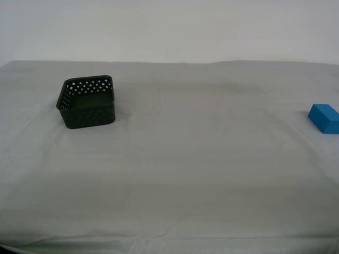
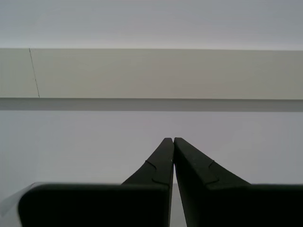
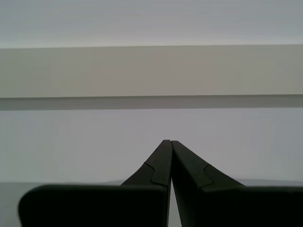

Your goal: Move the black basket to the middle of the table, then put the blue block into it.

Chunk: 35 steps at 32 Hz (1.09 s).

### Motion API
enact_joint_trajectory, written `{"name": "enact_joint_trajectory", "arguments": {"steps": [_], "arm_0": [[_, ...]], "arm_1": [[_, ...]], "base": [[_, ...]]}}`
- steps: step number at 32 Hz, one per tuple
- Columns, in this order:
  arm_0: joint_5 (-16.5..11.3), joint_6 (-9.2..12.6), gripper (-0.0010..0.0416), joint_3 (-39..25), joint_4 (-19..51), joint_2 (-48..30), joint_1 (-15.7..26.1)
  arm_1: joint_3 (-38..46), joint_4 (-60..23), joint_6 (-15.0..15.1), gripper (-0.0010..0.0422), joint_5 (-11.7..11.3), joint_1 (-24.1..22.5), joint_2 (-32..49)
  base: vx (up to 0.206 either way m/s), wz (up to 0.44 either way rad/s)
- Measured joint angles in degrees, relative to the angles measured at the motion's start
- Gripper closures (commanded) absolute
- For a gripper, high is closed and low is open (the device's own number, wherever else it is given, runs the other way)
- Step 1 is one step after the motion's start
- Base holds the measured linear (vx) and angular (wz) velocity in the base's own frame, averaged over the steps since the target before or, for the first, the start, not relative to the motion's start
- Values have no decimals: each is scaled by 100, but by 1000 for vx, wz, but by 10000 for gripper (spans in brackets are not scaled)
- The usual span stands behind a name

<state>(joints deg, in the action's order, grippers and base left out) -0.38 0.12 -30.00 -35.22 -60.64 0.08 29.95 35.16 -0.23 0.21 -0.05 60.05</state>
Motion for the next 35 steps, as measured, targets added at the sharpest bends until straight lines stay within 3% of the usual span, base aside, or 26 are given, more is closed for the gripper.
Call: {"name": "enact_joint_trajectory", "arguments": {"steps": [15,21,29,35], "arm_0": [[0,-85,405,0,179,2,0],[0,-85,405,2,177,2,0],[0,-57,405,0,179,2,4],[0,-31,405,0,177,0,11]], "arm_1": [[0,-190,-247,412,0,0,0],[144,-1832,-1117,412,2,0,44],[188,-3622,-1193,412,28,0,157],[216,-4428,-1779,412,131,0,155]], "base": [[0,0],[0,0],[0,0],[0,0]]}}
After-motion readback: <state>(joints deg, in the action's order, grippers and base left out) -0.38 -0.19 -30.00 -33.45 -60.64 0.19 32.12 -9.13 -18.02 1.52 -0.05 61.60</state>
